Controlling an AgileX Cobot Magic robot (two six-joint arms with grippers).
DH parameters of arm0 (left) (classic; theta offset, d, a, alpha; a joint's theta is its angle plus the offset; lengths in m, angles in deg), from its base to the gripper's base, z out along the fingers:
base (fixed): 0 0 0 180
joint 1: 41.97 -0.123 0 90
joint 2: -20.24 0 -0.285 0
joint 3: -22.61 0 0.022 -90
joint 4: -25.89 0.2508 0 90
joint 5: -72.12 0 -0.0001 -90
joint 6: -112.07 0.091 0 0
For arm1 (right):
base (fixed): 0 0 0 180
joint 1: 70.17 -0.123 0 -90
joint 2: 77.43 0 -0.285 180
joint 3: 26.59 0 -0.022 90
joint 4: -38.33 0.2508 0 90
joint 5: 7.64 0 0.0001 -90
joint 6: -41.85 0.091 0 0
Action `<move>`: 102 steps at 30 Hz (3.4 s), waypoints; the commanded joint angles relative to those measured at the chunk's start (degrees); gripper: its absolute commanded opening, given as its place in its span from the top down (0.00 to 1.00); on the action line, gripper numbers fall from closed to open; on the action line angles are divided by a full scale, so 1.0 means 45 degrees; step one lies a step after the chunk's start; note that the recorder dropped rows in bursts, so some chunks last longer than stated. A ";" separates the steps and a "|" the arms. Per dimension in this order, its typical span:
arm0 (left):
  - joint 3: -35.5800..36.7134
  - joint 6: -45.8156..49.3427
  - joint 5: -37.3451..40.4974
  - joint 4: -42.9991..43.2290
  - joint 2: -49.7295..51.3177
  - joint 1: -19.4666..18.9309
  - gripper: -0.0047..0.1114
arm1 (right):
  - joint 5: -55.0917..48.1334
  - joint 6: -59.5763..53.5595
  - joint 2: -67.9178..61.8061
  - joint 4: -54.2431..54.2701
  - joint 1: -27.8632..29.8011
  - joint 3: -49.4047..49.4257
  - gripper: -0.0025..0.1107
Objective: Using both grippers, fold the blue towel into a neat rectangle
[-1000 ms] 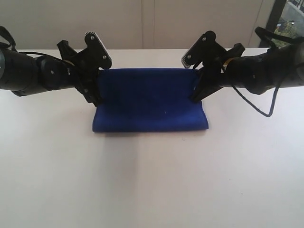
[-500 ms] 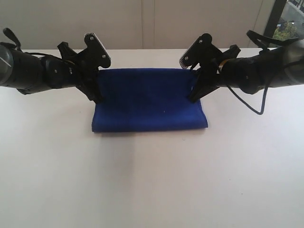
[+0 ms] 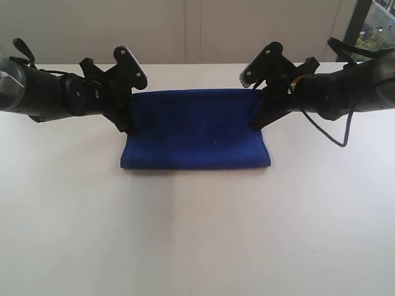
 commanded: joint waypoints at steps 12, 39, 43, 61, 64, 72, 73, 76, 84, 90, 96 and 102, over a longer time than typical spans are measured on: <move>-0.0024 -0.0185 -0.0397 -0.0117 -0.0017 -0.0105 0.60 | 0.0010 -0.0060 0.0011 0.0069 0.0218 -0.0038 0.77; -0.2235 -0.2509 0.3747 -0.0925 -0.0017 -0.0506 0.96 | -0.4077 0.3976 -0.1487 0.1512 0.0194 -0.3192 0.98; -0.2339 -0.3025 0.3755 -0.0925 0.0209 -0.0555 0.96 | -0.4701 0.3976 -0.2340 0.1863 0.0194 -0.3931 0.98; -0.5963 -0.4502 0.8064 -0.0970 0.2150 -0.1411 0.96 | -0.5709 0.3954 -0.3252 0.2000 0.0038 -0.4342 0.98; -0.5941 -0.4502 0.8008 -0.0970 0.2148 -0.1428 0.96 | -0.6102 0.3954 -0.3252 0.1975 0.0203 -0.4342 0.98; -0.5965 -0.4502 0.7729 -0.1015 0.2148 -0.1661 0.96 | -0.6079 0.3954 -0.3252 0.1955 0.0296 -0.4342 0.98; -0.6045 -0.4502 0.7823 -0.1045 0.2148 -0.1718 0.96 | -0.6079 0.3954 -0.3252 0.1955 0.0296 -0.4342 0.98; -0.6539 -0.4474 0.8508 -0.1168 0.2363 -0.1889 0.96 | -0.6079 0.3954 -0.3252 0.1955 0.0296 -0.4342 0.98; -0.8527 -0.4394 1.0612 -0.2170 0.3668 -0.2136 0.96 | -0.6079 0.3954 -0.3252 0.1955 0.0296 -0.4342 0.98; -0.8750 -0.3929 1.0135 -0.3360 0.4319 -0.2106 0.87 | -0.6053 0.3954 -0.3252 0.1955 0.0296 -0.4342 0.98; -0.8750 -0.3218 1.0049 -0.4326 0.4480 -0.2088 0.61 | -0.5919 0.3954 -0.3277 0.1955 0.0296 -0.4342 0.98; -0.8750 -0.0133 0.9889 -0.7264 0.4909 -0.2088 0.58 | -0.5918 0.3954 -0.3298 0.1955 0.0296 -0.4342 0.98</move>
